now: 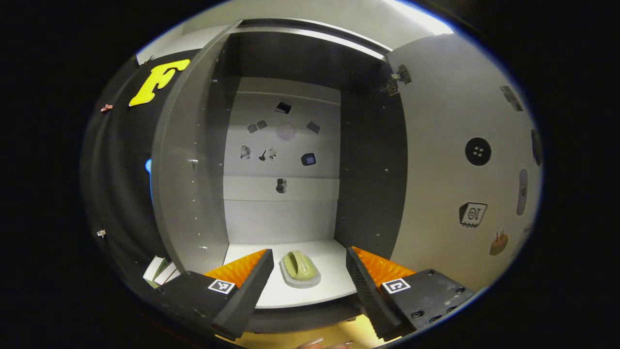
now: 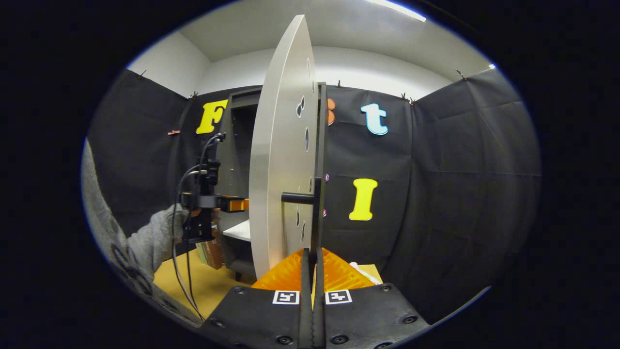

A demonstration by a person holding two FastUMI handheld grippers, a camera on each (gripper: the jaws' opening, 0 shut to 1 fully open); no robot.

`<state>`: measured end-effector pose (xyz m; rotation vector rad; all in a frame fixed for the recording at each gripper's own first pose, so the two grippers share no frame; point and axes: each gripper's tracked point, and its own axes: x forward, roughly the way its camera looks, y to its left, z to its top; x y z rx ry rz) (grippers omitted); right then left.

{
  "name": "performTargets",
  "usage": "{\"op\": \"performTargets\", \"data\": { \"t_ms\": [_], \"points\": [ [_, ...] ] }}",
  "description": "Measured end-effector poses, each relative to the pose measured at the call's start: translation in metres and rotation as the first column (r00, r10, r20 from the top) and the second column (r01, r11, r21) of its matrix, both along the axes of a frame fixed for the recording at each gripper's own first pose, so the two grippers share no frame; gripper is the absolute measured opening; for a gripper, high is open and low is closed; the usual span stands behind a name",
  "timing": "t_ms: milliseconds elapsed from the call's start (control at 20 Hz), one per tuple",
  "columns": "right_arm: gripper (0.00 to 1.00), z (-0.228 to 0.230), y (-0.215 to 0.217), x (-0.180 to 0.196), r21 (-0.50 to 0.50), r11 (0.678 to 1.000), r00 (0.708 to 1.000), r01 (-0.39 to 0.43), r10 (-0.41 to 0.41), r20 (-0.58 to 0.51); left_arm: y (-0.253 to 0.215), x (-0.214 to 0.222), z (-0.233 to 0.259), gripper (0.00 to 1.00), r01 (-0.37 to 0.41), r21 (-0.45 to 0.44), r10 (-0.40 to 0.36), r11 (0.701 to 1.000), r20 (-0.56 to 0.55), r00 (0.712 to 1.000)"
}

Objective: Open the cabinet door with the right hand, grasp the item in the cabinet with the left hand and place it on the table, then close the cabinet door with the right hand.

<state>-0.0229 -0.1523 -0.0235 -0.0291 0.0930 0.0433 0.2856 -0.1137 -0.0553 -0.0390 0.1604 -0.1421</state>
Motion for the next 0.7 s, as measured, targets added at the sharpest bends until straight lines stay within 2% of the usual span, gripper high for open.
{"op": "performTargets", "data": {
  "t_ms": [50,100,150,250,300,350,450,550,700],
  "points": [
    [0.06,0.003,-0.003,-0.004,-0.014,1.0,1.0,-0.009,0.009,0.01,0.004,0.01,0.0,0.94,-0.028,0.006,0.028,1.0,-0.011,1.0],
    [0.11,0.005,-0.009,-0.007,-0.034,0.999,1.0,-0.007,0.008,0.025,0.007,0.021,0.001,0.94,-0.044,0.005,0.044,0.999,-0.019,0.999],
    [0.22,0.008,-0.018,-0.011,-0.049,0.999,0.999,0.008,-0.006,0.042,0.008,0.033,0.001,0.94,-0.045,-0.005,0.045,0.999,-0.034,0.998],
    [0.49,0.012,-0.038,-0.021,-0.025,0.999,0.997,0.04,-0.038,0.068,0.003,0.053,-0.007,0.92,-0.03,-0.002,0.03,1.0,-0.092,0.995],
    [0.57,0.016,-0.054,-0.026,-0.01,0.997,0.994,0.074,-0.073,0.087,0.003,0.064,-0.011,0.94,-0.028,0.013,0.029,1.0,-0.115,0.993],
    [0.75,0.021,-0.073,-0.028,0.008,0.993,0.988,0.119,-0.119,0.103,0.001,0.074,-0.013,0.94,-0.033,0.022,0.036,0.999,-0.13,0.991],
    [0.9,0.016,-0.107,-0.03,0.044,0.974,0.969,0.221,-0.225,0.104,-0.004,0.092,-0.025,0.94,-0.023,0.049,0.032,0.999,-0.185,0.982],
    [0.95,0.006,-0.131,-0.032,0.057,0.951,0.948,0.304,-0.308,0.083,-0.008,0.108,-0.041,0.92,-0.018,0.076,0.037,0.997,-0.266,0.963],
    [0.94,-0.006,-0.158,-0.035,0.056,0.926,0.925,0.374,-0.377,0.043,-0.019,0.13,-0.059,0.9,-0.02,-0.019,0.011,1.0,-0.363,0.932]
  ]
}}
